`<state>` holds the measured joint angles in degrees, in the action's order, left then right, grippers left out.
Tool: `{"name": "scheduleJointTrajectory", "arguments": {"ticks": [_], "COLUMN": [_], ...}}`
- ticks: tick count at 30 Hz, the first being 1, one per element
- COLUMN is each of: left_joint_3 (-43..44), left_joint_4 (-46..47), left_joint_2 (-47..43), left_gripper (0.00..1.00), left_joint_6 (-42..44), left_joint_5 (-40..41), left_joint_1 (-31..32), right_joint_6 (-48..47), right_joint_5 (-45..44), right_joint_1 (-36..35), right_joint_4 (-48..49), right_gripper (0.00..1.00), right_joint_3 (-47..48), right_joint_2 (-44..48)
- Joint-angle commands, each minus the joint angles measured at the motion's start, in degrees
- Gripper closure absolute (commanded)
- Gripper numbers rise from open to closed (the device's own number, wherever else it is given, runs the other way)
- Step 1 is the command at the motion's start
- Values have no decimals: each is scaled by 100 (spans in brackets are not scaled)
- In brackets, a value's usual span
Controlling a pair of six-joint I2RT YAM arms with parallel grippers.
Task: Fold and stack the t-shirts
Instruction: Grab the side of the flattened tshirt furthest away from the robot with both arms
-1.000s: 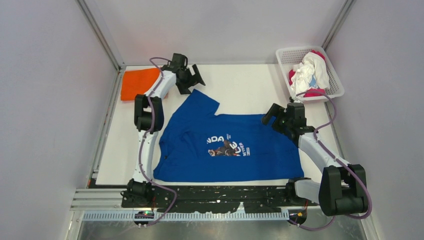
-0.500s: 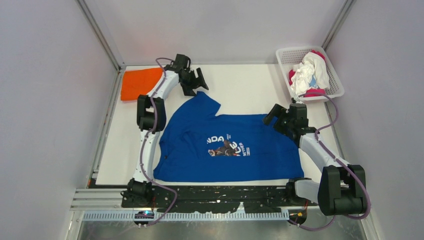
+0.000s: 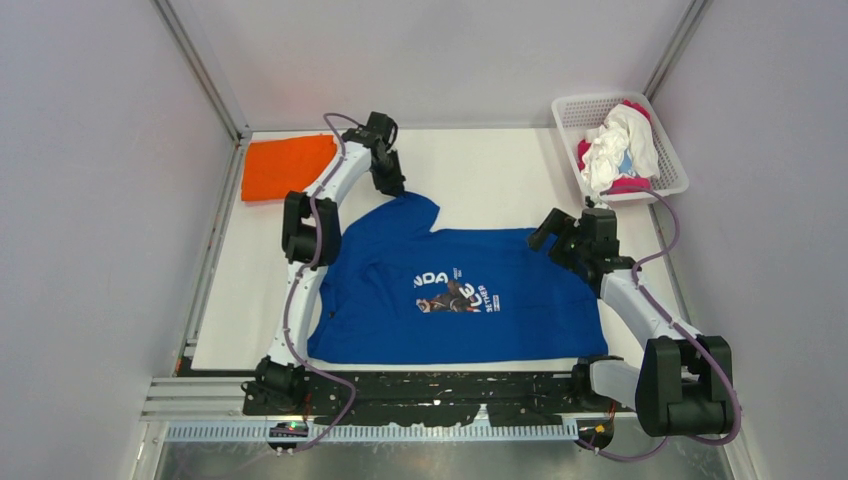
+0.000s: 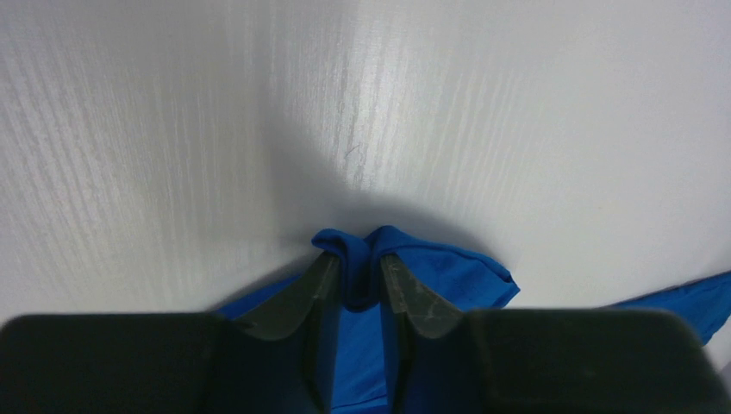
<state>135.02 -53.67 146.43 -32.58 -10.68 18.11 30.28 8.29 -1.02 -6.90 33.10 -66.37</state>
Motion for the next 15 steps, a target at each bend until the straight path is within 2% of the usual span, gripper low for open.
{"name": "scheduleJointTrajectory", "arguments": {"ticks": [1, 7, 11, 15], "left_joint_3": [294, 66, -449, -1018], "left_joint_4": [56, 481, 757, 938], "left_joint_2": [-84, -484, -1003, -1427], "left_gripper": [99, 100, 100, 100], "left_joint_6": [120, 555, 844, 1050], "left_joint_5": [260, 223, 334, 395], "left_joint_1": [-44, 79, 185, 244], "right_joint_6": [-116, -515, -579, -593], "right_joint_5": [-143, -855, -1903, -2544], "right_joint_1": [24, 20, 24, 25], "right_joint_4": [135, -654, -1235, -1698], "right_gripper": [5, 5, 5, 2], "right_joint_3": [72, 1078, 1993, 2834], "right_joint_2": [-13, -768, -1547, -2555]}}
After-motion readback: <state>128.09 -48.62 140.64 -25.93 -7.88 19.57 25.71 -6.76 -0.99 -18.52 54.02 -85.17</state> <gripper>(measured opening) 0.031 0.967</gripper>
